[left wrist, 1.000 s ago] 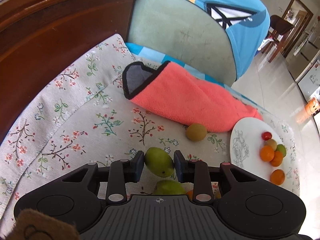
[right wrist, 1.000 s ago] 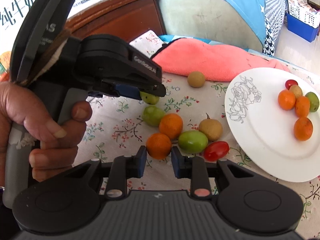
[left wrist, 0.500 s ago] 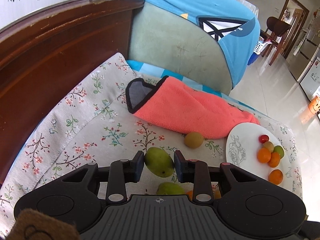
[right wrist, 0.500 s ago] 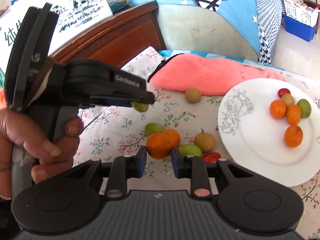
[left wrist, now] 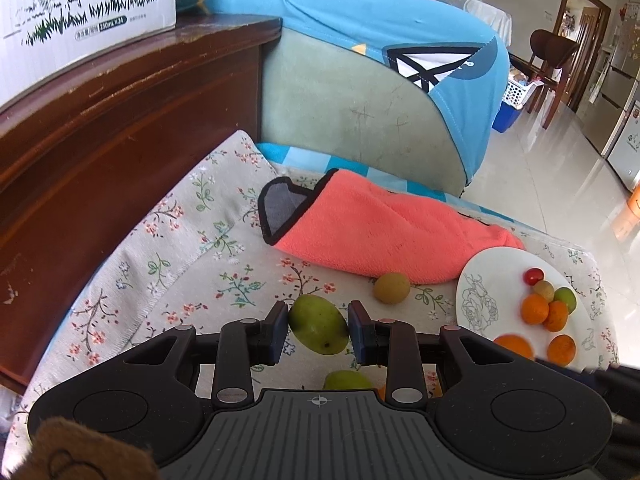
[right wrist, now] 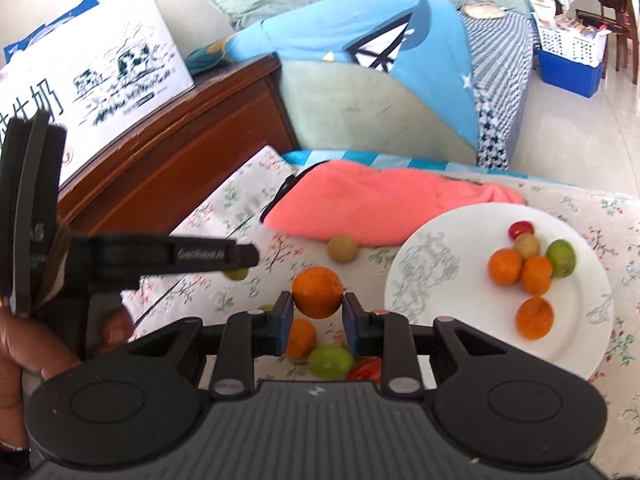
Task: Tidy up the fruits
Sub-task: 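Carry the pear in left tool while right tool carries the tangerine, opening both over the plate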
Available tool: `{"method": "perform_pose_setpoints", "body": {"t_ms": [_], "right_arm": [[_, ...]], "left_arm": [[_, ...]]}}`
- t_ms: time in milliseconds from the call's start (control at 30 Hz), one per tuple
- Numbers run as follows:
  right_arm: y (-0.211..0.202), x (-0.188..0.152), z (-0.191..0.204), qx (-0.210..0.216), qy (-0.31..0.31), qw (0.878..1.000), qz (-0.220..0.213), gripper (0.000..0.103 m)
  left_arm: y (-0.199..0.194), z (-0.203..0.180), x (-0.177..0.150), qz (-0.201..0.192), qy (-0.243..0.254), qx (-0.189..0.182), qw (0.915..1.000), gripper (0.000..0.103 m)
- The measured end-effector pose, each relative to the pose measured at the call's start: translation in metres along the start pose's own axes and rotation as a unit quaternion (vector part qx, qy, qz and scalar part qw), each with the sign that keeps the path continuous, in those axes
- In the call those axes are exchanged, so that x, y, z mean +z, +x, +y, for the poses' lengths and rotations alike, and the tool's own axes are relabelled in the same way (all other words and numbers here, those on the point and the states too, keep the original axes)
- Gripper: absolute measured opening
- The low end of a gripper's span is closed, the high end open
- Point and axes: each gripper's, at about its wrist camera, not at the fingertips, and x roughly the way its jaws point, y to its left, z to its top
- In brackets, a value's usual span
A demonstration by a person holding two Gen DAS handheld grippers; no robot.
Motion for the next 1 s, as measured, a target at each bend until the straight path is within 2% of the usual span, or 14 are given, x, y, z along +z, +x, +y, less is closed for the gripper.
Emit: {"method": "perform_pose_setpoints", "body": {"t_ms": [533, 833, 1000], "right_arm": [[-0.019, 0.022, -0.023, -0.018, 0.028, 0.999, -0.042, 0.027], [-0.038, 0.038, -0.050, -0.031, 0.062, 0.995, -0.076, 0.027], [-0.049, 0.045, -0.078, -0.044, 0.106, 0.989, -0.093, 0.027]], "left_arm": [[-0.015, -0.022, 0.002, -0.031, 0.025, -0.001, 0.9992, 0.030], [-0.025, -0.044, 0.006, -0.049, 0.032, -0.034, 0.9977, 0.030], [-0.027, -0.060, 0.006, -0.055, 0.039, -0.056, 0.9961, 0.030]]}}
